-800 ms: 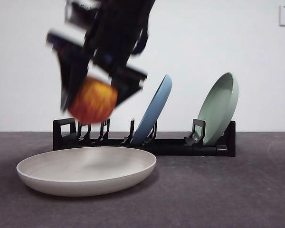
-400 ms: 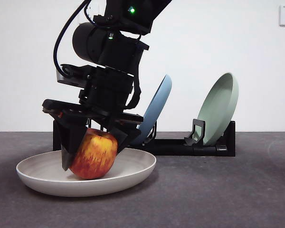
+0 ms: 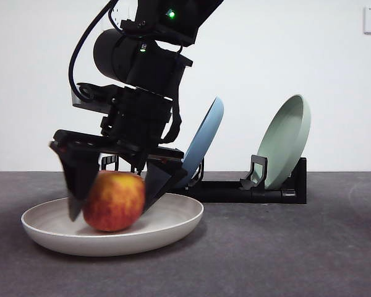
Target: Take the yellow plate from the plate rack,put the plate on the table,take the apple from the table,put the apple in the plate
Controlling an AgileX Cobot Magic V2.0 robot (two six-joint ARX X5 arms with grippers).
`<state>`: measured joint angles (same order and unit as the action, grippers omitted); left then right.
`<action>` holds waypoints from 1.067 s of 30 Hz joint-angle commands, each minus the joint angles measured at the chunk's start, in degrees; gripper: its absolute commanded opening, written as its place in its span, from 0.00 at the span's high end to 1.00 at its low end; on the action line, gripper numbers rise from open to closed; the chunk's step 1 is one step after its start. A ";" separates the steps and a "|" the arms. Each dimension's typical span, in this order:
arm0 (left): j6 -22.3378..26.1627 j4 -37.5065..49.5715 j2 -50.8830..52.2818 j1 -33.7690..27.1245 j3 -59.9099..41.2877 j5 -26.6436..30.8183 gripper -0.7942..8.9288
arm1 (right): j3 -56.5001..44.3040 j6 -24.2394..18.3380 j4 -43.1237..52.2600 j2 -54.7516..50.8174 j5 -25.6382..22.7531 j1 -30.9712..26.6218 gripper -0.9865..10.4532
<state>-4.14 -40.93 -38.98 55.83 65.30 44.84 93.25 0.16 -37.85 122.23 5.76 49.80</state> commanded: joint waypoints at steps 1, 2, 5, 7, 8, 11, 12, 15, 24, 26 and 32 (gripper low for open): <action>-0.15 -0.13 0.13 -0.07 -0.22 0.09 0.47 | 0.70 -0.26 -0.09 -0.09 -0.17 0.07 0.31; -0.15 -0.28 0.13 -0.07 -0.22 0.09 0.47 | 0.79 -0.26 -0.11 -1.01 -0.17 0.07 0.31; -0.17 -0.33 -0.02 -0.07 -0.22 0.09 0.47 | 0.79 -0.26 -0.37 -4.61 -0.20 0.04 0.31; -0.11 -0.24 -0.22 -0.07 -0.22 0.09 0.47 | 0.79 -0.26 -0.87 -7.43 -0.20 -0.11 0.31; 0.44 -0.09 -0.44 -0.07 -0.22 0.04 0.47 | 0.79 -0.31 -1.33 -9.42 -0.22 -0.26 0.31; 3.32 0.72 -1.57 -0.07 -0.22 0.02 0.47 | 0.79 -1.66 -2.25 -15.58 -0.20 -1.11 0.38; 4.00 1.25 -1.99 -0.07 -0.22 0.02 0.47 | 0.79 -2.25 -2.64 -17.46 -0.22 -1.44 0.42; 6.93 3.41 -3.50 -0.07 -0.22 -0.42 0.59 | 0.79 -3.28 -3.96 -23.78 -0.22 -2.97 0.58; 14.99 9.66 -11.10 -3.45 -0.22 -12.39 0.93 | 0.79 -5.79 -9.75 -42.64 -0.17 -12.48 0.93; 15.02 9.11 -11.89 -7.34 -0.22 -18.58 0.93 | 0.74 -5.77 -11.52 -45.79 -0.20 -16.02 0.93; 14.64 5.64 -11.23 -25.83 -0.46 -33.66 0.93 | -6.45 -5.14 -10.01 -55.25 -0.39 -23.96 0.93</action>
<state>10.31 -35.53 -50.50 30.98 65.28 11.79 87.96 -5.32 -47.83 66.81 5.41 25.93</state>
